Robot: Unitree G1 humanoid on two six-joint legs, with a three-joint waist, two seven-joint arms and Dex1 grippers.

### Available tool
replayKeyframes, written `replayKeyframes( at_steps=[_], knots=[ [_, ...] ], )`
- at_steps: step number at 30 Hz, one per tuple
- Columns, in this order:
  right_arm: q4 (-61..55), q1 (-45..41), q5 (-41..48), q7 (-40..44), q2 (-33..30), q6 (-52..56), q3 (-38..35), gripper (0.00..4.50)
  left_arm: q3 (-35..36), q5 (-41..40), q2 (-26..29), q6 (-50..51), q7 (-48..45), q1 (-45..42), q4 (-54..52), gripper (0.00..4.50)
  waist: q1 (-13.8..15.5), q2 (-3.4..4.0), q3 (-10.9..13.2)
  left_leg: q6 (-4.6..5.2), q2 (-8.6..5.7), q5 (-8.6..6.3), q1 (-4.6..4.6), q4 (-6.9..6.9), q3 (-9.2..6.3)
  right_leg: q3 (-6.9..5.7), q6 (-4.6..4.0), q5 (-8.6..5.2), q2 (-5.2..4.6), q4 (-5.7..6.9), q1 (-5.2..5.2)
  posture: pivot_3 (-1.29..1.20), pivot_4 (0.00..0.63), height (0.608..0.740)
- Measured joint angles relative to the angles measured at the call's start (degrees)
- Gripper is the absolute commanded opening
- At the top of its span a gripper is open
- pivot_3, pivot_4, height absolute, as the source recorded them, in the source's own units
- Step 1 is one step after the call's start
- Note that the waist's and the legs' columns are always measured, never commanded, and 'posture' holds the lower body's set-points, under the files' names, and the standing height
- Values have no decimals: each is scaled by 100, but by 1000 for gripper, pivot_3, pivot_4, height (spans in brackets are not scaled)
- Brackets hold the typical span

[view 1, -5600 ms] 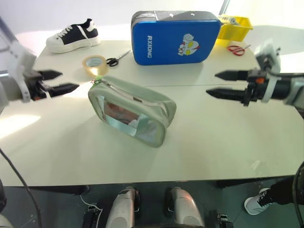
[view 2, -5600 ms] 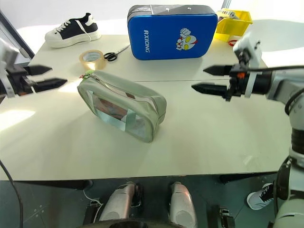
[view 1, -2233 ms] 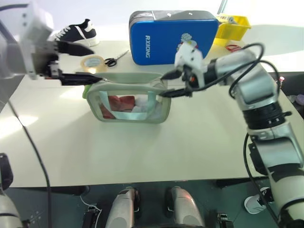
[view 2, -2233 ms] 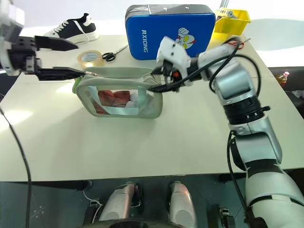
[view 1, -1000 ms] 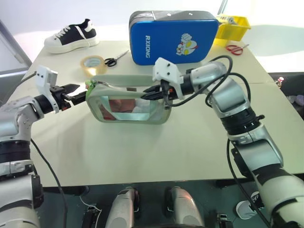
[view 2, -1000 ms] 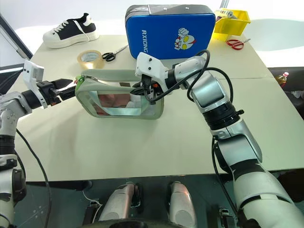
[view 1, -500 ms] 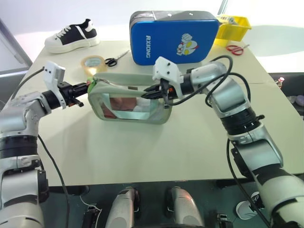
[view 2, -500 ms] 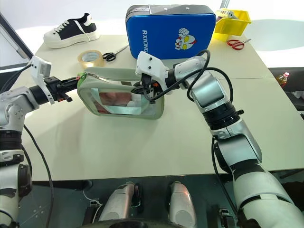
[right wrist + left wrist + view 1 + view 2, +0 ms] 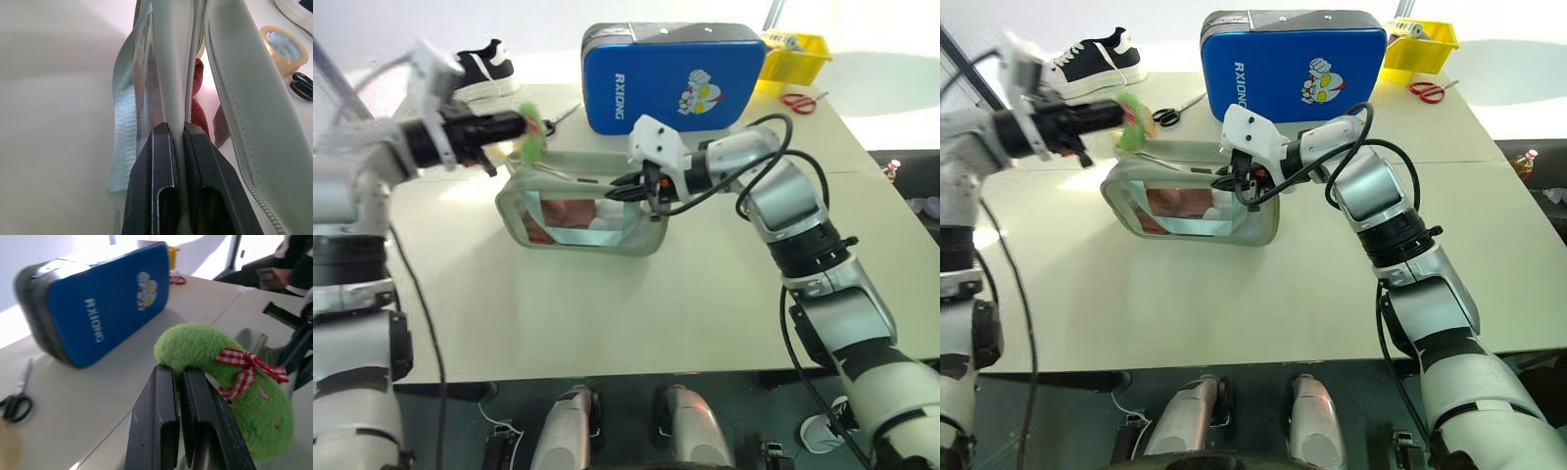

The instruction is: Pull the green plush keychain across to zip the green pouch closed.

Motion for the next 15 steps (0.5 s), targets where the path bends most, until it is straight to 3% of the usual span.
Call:
replayKeyframes(
  at_steps=[1, 4, 11, 15],
  knots=[
    [0, 0, 0, -6, 3, 1, 0, 0, -133, 56, -52, -18, -4, 47, -2, 61, -12, 0, 0, -1, 1, 1, -1, 0, 1, 1, 0, 0, 2, 0, -1, 0, 150, 740],
    [-5, 1, -3, -29, 2, 10, 0, 0, -272, 233, -48, -183, -32, 78, 40, 900, -13, -1, 1, -4, 3, 3, -2, 0, 0, 1, 0, 0, 5, 1, -3, 0, 150, 740],
    [-13, 4, -8, -73, -46, 40, -9, 0, -255, 456, 313, -334, -144, -263, 449, 4273, 13, -1, 1, 15, 3, -8, -3, 0, -2, 1, 0, -1, 4, -4, -2, 0, 150, 740],
    [-11, 7, -2, -73, -34, 29, -9, 0, -192, 460, 811, -382, -478, -455, 480, 4273, 1, 1, 2, 14, 3, -9, -5, -1, -2, 0, -1, -1, 4, -3, -5, 0, 150, 740]
  ],
)
